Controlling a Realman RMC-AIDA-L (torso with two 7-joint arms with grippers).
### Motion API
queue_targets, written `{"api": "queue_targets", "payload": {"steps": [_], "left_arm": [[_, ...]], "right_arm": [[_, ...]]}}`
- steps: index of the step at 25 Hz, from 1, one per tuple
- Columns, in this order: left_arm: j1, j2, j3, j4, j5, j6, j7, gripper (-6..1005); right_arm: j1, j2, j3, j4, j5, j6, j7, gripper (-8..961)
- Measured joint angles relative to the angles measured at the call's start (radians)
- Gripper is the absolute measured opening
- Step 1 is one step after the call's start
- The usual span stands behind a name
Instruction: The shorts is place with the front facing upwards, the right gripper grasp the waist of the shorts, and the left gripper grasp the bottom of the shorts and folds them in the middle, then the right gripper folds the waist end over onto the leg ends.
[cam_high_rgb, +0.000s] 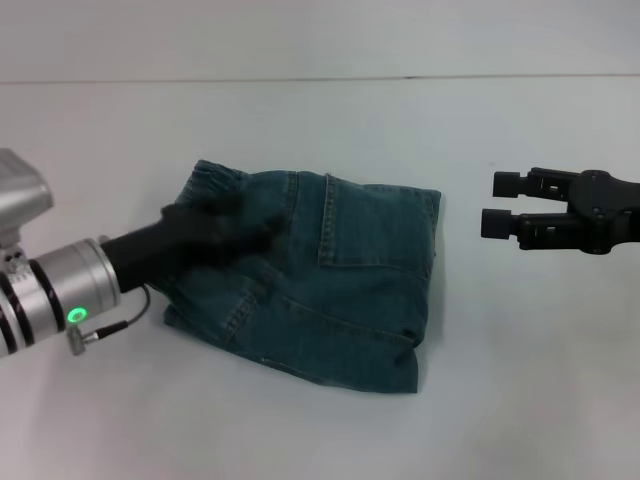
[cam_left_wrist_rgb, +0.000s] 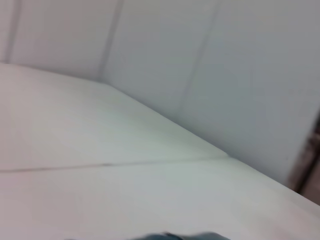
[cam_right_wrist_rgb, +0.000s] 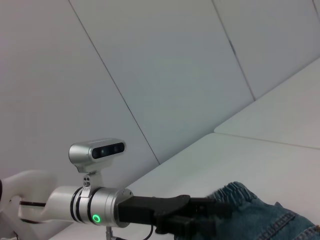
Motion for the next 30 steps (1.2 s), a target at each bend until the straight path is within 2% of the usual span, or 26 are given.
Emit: {"api": "queue_targets", "payload": {"steps": [3, 8, 12, 15, 18, 23, 27, 30], "left_arm": [[0.012, -0.001, 0.000, -0.004, -0.033, -0.054, -0.002, 861], [0.028, 0.000, 0.000, -0.008, -0.042, -0.043, -0.004, 861], [0.074, 0.005, 0.000, 0.052, -0.059, 0.092, -0.003, 861], [0.142, 0.016, 0.005, 0.165, -0.055, 0.260, -0.016, 861], [0.196, 0.030, 0.013, 0.257, -0.033, 0.374, -0.039, 861], [0.274, 0.051, 0.003, 0.386, 0.049, 0.504, -0.101, 861], [0.316, 0.050, -0.013, 0.420, 0.073, 0.526, -0.131, 862], [0.330, 0.047, -0.025, 0.422, 0.075, 0.542, -0.132, 861]], "right_arm": [[0.010, -0.004, 0.003, 0.014, 0.000, 0.000, -0.002, 959], [0.027, -0.008, 0.003, 0.010, 0.004, -0.002, -0.001, 958], [0.038, -0.018, -0.002, 0.007, 0.000, -0.017, -0.003, 958], [0.043, -0.020, -0.005, 0.007, -0.023, -0.043, -0.023, 958], [0.040, -0.017, -0.005, 0.006, -0.063, -0.067, -0.073, 958], [0.027, 0.008, 0.001, 0.015, -0.140, -0.060, -0.170, 959], [0.010, 0.050, 0.005, 0.016, -0.148, -0.021, -0.233, 959], [-0.005, 0.067, 0.006, 0.017, -0.149, 0.006, -0.260, 958]]}}
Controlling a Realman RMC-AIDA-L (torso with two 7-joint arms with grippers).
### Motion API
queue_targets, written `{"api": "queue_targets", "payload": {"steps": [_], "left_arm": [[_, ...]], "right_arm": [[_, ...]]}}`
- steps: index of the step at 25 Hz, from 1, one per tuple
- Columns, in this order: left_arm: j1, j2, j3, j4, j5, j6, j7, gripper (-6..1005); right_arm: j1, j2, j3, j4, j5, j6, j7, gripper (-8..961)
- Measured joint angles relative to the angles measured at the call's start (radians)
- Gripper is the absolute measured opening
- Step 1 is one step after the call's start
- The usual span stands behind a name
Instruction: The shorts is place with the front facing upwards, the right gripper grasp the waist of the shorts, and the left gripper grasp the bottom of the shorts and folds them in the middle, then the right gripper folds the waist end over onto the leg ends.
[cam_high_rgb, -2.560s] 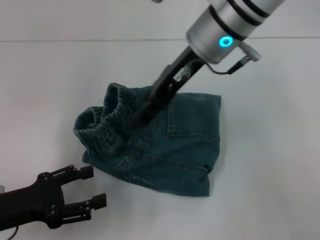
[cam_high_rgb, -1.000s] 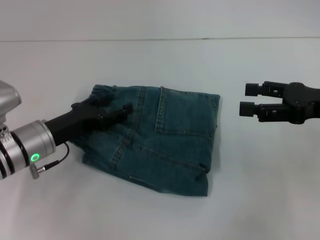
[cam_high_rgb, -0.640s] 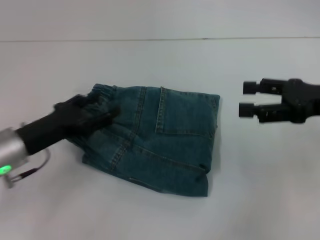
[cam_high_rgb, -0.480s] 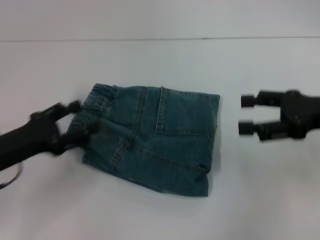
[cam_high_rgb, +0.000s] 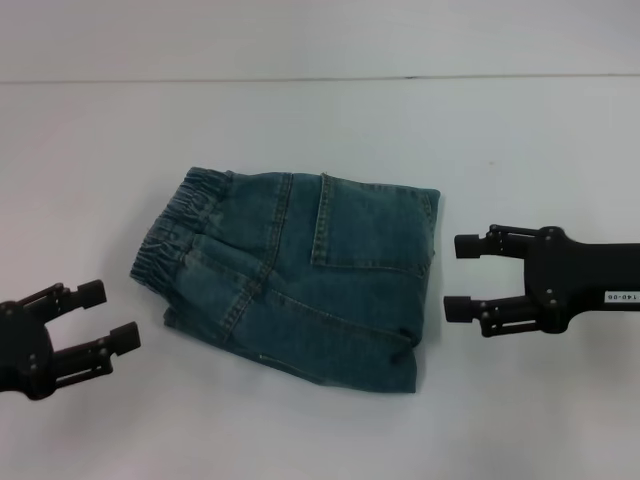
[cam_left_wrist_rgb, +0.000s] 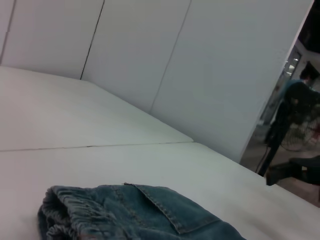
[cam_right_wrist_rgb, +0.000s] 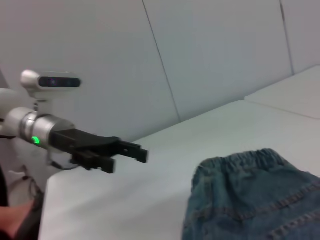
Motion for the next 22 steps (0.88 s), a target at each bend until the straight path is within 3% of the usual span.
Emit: {"api": "queue_targets", "payload": {"steps": [22], "left_arm": [[-0.032, -0.007, 0.008, -0.038, -0.004, 0.010, -0.001, 858]], "right_arm": [[-0.020, 0.016, 0.037, 0.057, 0.003, 0.054, -0.076, 958]]}}
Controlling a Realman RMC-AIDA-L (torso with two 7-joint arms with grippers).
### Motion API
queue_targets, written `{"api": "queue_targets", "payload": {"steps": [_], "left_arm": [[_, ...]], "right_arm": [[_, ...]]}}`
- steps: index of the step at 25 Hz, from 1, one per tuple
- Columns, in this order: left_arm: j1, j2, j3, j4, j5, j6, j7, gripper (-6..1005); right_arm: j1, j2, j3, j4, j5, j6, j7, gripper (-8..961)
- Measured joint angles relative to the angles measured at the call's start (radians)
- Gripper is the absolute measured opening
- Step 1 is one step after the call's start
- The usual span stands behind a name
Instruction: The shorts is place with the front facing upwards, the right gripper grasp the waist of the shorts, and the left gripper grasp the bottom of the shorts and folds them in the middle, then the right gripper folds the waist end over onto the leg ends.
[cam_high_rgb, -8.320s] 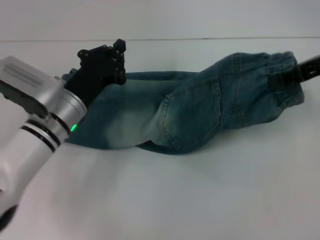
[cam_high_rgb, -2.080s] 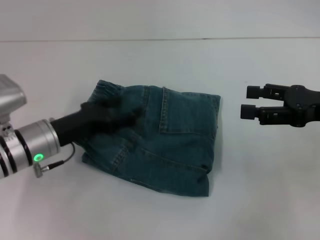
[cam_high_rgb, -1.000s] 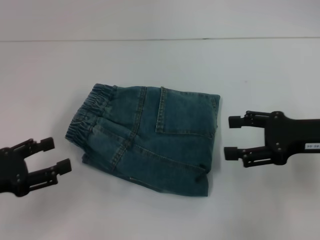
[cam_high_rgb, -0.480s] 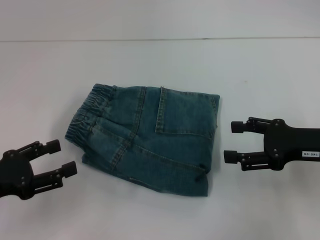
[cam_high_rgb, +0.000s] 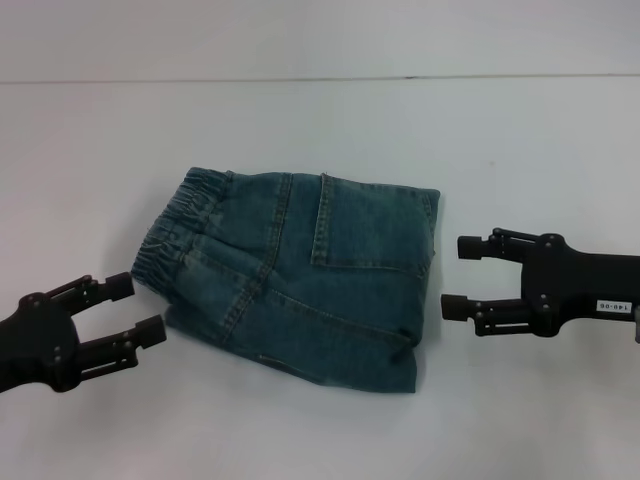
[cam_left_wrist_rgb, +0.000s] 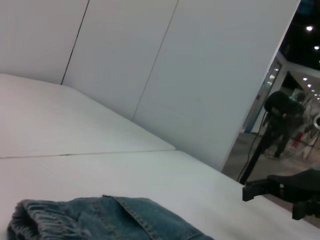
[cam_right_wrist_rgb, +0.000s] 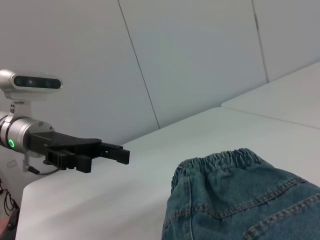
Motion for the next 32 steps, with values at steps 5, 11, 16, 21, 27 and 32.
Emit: {"api": "queue_targets", "payload": {"steps": [5, 11, 16, 21, 27, 32], "left_arm": [[-0.014, -0.003, -0.001, -0.014, -0.002, -0.004, 0.003, 858], [-0.025, -0.005, 0.000, -0.020, -0.003, -0.001, 0.005, 858], [-0.028, -0.006, 0.000, -0.021, -0.003, 0.002, 0.004, 859], [-0.028, -0.006, 0.000, -0.021, -0.003, 0.002, 0.002, 859], [-0.026, -0.006, 0.000, -0.021, -0.003, 0.003, 0.001, 859], [-0.025, -0.006, 0.000, -0.022, -0.001, 0.003, 0.002, 859]], "right_arm": [[0.004, 0.003, 0.002, 0.008, 0.000, 0.008, -0.005, 958], [0.005, 0.006, 0.001, 0.009, 0.000, 0.014, -0.006, 959], [0.001, 0.006, 0.001, 0.009, 0.000, 0.016, -0.006, 958], [0.002, 0.007, 0.001, 0.009, 0.000, 0.021, -0.006, 958], [0.004, 0.008, 0.001, 0.009, 0.000, 0.022, -0.006, 959], [0.005, 0.010, 0.001, 0.009, 0.000, 0.023, -0.006, 958]]}}
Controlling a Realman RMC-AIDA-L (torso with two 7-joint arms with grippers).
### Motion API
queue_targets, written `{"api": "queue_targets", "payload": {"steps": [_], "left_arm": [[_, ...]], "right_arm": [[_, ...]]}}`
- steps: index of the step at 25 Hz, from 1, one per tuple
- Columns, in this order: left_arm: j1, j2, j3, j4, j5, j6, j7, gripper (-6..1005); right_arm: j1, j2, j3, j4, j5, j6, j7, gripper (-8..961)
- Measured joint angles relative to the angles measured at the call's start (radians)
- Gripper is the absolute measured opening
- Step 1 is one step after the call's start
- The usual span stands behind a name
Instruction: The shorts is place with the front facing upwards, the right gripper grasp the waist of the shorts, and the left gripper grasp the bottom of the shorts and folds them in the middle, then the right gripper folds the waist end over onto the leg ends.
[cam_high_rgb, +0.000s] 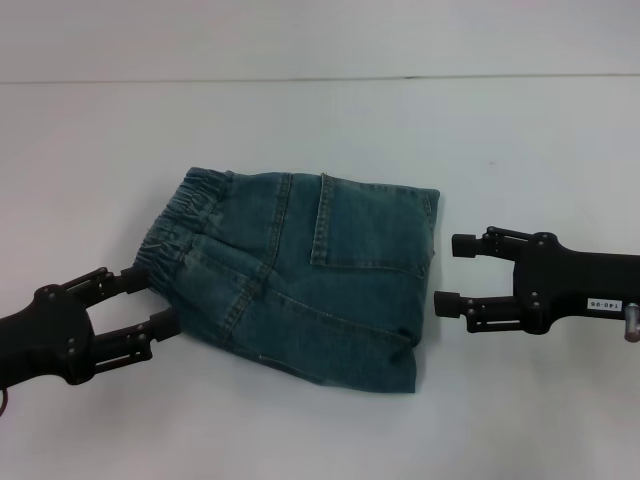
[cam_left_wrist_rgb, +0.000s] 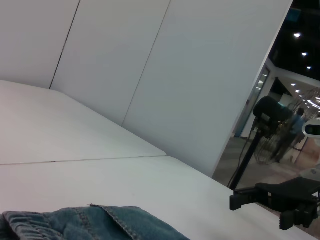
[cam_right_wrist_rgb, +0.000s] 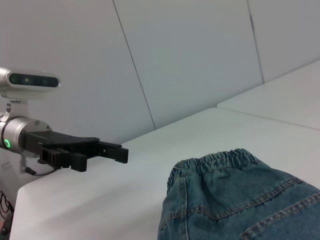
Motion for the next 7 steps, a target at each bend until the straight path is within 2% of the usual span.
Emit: {"api": "queue_targets", "payload": {"steps": [7], "left_arm": [[0.000, -0.003, 0.000, 0.000, 0.005, 0.000, 0.002, 859]], "right_arm": [[0.000, 0.000, 0.000, 0.010, 0.001, 0.000, 0.000, 958]]}}
